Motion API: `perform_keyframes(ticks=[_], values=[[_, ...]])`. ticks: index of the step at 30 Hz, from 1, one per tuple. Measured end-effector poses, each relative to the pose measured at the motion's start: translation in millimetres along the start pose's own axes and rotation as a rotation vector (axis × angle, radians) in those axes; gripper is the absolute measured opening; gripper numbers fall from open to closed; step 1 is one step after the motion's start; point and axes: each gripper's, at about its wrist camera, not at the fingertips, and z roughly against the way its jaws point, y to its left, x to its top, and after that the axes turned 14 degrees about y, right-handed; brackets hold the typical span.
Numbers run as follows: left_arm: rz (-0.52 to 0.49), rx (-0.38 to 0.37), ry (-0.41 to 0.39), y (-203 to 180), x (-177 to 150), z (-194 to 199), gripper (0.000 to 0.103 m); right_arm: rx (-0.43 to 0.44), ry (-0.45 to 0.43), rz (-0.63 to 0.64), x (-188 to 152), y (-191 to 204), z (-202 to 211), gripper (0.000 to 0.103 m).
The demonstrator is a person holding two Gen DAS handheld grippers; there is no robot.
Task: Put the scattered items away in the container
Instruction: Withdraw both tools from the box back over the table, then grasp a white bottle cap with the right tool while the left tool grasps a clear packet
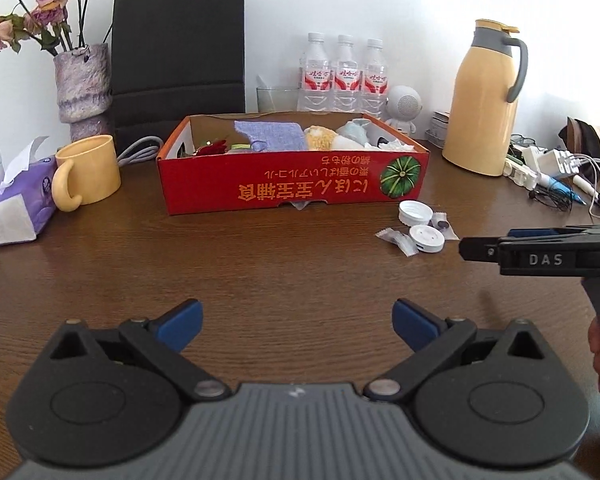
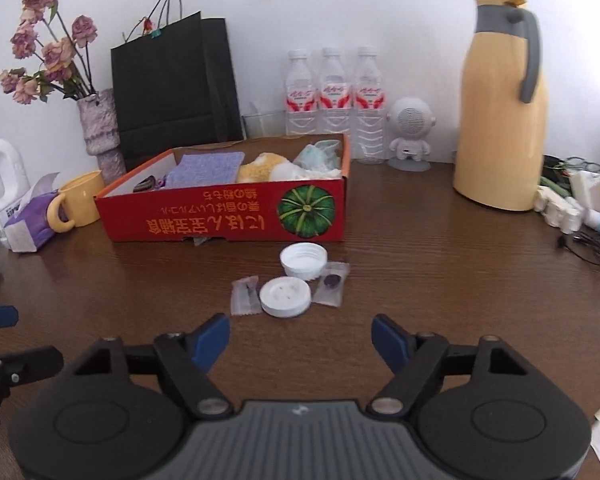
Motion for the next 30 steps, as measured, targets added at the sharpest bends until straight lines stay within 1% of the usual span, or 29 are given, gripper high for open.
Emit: perform_keyframes(ticks=[2, 4, 6, 9, 14, 19, 20, 21, 24, 28, 29, 30], values=[[0.011, 0.0, 0.006, 3.5, 4.8, -6.0, 0.103, 0.017, 0.026, -0.01, 16.9, 0.2, -22.6, 0.067], [0.029, 0.002, 0.007, 7.7, 6.8, -11.1, 0.103, 0.004, 0.023, -0.003, 29.9, 4.0, -38.6, 0.065], [0.046, 0.007, 0.027, 11.6, 9.0, -17.9, 0.103, 0.009, 0.015, 0.019, 35.9, 8.6, -47.8, 0.059], [0.05, 0.005, 0.046, 15.5, 12.0, -24.5, 0.103, 0.025, 0.006, 0.022, 34.2, 8.6, -53.2, 0.056], [0.06, 0.007, 0.035, 13.4, 19.1, -30.2, 0.103, 0.061, 0.023, 0.019, 30.5, 5.7, -58.4, 0.056], [0.043, 0.009, 0.028, 6.7, 20.8, -32.4, 0.103, 0.05, 0.023, 0.036, 26.4, 6.6, -56.1, 0.054], [0.039, 0.008, 0.029, 5.8, 21.1, -33.2, 0.103, 0.05, 0.025, 0.032, 26.1, 4.7, -55.6, 0.053], [0.037, 0.01, 0.029, 5.4, 21.8, -34.0, 0.103, 0.051, 0.025, 0.024, 26.0, 2.7, -55.2, 0.049], [0.034, 0.008, 0.023, 4.8, 25.1, -36.3, 0.103, 0.051, 0.025, 0.018, 25.3, -0.2, -53.5, 0.045], [0.021, 0.012, 0.011, 2.9, 31.4, -38.6, 0.103, 0.03, 0.034, 0.066, 22.7, 6.5, -52.3, 0.044], [0.018, 0.014, 0.006, 2.5, 32.8, -38.4, 0.103, 0.022, 0.037, 0.082, 22.0, 9.0, -52.1, 0.039], [0.014, 0.013, 0.001, 2.1, 34.1, -38.2, 0.103, 0.01, 0.038, 0.1, 21.2, 11.8, -51.8, 0.038]])
